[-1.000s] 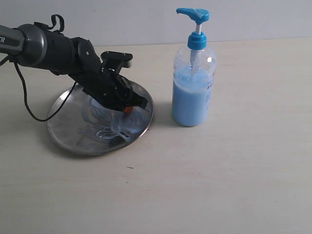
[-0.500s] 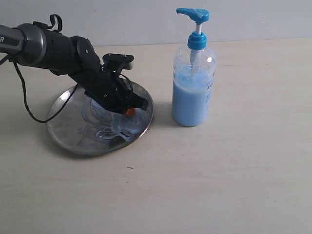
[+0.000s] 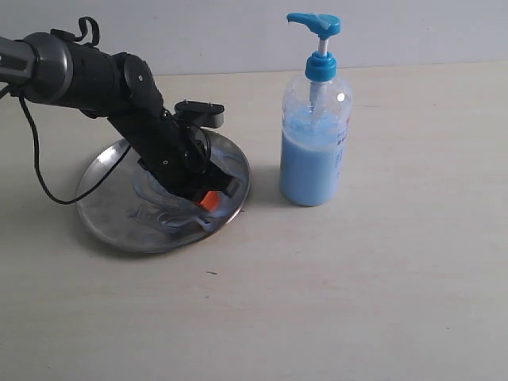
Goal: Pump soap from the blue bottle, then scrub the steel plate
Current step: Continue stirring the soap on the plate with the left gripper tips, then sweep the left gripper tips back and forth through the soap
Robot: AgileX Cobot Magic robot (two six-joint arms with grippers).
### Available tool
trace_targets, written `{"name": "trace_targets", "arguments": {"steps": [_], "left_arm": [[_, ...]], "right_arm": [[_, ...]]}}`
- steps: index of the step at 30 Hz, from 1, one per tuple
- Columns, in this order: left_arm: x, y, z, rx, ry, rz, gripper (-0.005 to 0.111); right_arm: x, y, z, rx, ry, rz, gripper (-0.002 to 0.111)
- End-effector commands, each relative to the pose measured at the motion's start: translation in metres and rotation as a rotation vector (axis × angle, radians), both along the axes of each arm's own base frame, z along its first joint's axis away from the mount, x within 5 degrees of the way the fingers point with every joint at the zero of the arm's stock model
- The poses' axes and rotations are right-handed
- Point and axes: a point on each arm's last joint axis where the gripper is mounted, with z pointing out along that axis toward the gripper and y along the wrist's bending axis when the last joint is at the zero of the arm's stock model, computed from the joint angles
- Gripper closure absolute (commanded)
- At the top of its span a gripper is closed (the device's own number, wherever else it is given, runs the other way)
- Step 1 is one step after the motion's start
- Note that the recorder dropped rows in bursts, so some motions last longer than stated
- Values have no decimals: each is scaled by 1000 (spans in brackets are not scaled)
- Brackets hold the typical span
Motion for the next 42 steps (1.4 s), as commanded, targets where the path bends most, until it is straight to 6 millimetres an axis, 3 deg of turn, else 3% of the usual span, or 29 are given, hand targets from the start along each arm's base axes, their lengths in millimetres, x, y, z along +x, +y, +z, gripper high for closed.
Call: {"name": "trace_targets", "arguments": {"steps": [1, 10, 23, 42], "left_arm": [[-10, 2, -5, 37, 53, -46, 107], [-8, 0, -3, 20, 35, -31, 107], [1, -2, -28, 15, -13, 29, 107], [17, 0, -27, 10, -187, 64, 107]], "right_arm": [[0, 0, -1, 4, -6, -2, 108], [0, 0, -1, 4, -6, -2, 108], [0, 0, -1, 4, -6, -2, 108], [0, 0, 0, 5, -7, -2, 108]]}}
